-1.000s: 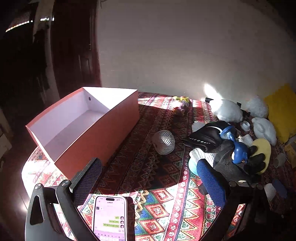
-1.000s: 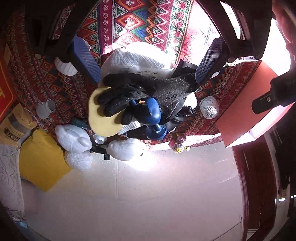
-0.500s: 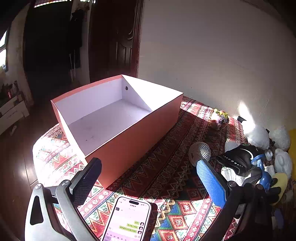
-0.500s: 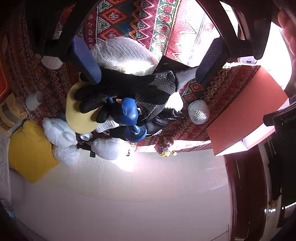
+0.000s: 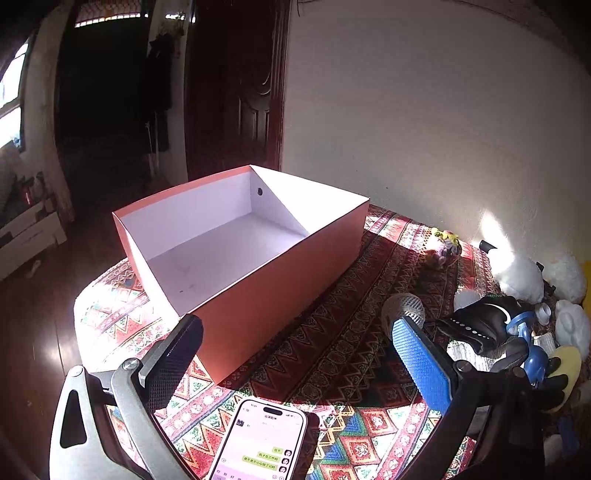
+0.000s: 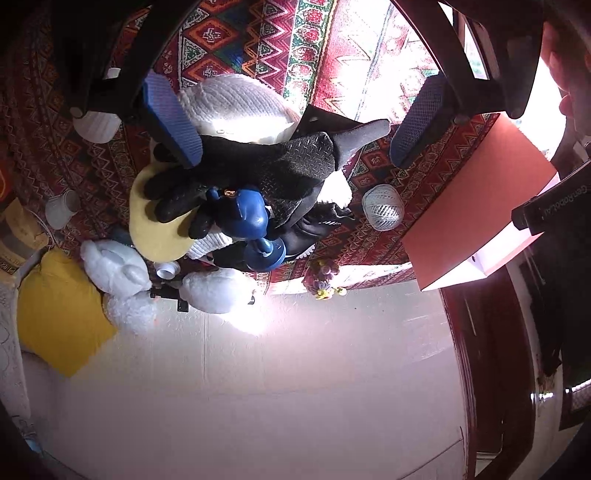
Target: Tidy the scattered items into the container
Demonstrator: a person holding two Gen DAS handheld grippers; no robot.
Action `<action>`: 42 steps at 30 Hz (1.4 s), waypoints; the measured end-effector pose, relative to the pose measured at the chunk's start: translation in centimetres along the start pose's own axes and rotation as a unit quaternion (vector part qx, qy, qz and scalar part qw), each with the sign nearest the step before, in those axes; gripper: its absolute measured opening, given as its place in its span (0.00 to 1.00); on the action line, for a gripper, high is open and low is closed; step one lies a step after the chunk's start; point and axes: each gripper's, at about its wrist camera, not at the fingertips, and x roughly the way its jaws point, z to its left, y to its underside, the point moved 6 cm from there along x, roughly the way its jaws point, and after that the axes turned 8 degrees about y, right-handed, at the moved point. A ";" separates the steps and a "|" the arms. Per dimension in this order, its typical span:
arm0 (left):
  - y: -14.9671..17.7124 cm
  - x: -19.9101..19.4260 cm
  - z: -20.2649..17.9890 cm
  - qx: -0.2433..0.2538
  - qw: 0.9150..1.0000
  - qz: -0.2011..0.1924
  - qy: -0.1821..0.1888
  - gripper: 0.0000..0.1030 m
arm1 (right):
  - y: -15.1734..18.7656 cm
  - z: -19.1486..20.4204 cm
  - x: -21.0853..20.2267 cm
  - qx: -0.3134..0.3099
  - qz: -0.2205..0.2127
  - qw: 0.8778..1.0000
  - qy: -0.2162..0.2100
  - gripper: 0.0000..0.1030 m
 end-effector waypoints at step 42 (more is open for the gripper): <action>1.9 1.6 -3.3 0.060 0.997 0.033 0.043 1.00 | -0.3 -0.7 0.0 0.016 -0.004 1.000 -0.002 0.99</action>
